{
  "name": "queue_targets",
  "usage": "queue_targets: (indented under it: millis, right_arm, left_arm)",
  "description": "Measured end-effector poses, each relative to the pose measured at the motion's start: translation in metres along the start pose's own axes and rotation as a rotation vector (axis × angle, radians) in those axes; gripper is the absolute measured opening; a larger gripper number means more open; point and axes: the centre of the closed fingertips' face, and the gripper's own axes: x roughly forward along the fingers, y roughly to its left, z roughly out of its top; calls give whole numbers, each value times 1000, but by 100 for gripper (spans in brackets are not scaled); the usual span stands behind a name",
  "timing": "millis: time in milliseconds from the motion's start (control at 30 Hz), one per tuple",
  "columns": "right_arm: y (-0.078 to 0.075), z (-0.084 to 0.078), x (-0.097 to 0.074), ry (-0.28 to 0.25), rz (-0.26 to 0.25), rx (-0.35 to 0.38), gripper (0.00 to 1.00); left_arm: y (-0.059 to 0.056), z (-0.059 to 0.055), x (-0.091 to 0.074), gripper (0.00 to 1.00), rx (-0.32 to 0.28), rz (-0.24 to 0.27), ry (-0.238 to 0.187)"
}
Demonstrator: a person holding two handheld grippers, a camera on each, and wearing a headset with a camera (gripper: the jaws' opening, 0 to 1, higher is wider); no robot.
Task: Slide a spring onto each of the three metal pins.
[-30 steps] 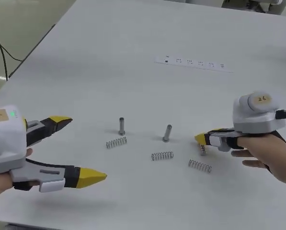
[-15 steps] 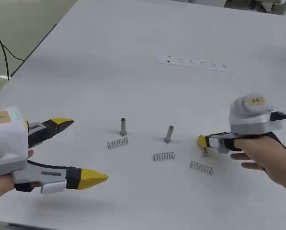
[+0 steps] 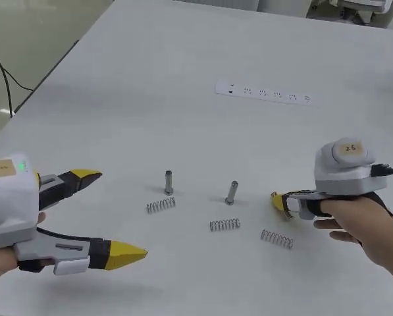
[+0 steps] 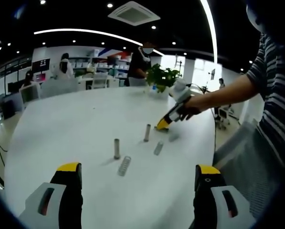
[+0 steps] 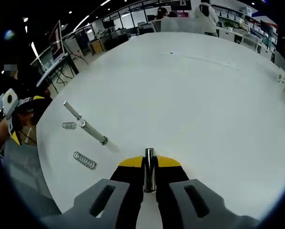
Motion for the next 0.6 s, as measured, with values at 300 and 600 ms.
queue_targets:
  millis: [300,600]
  right_arm:
    - [4,10,-9,-71,16,-26,5]
    - [10,15,-14,-107,19,-50,5]
  left_arm:
    - [1,4,2,95,9,-5,-3]
    - [1,8,2,95,20,-9,-9]
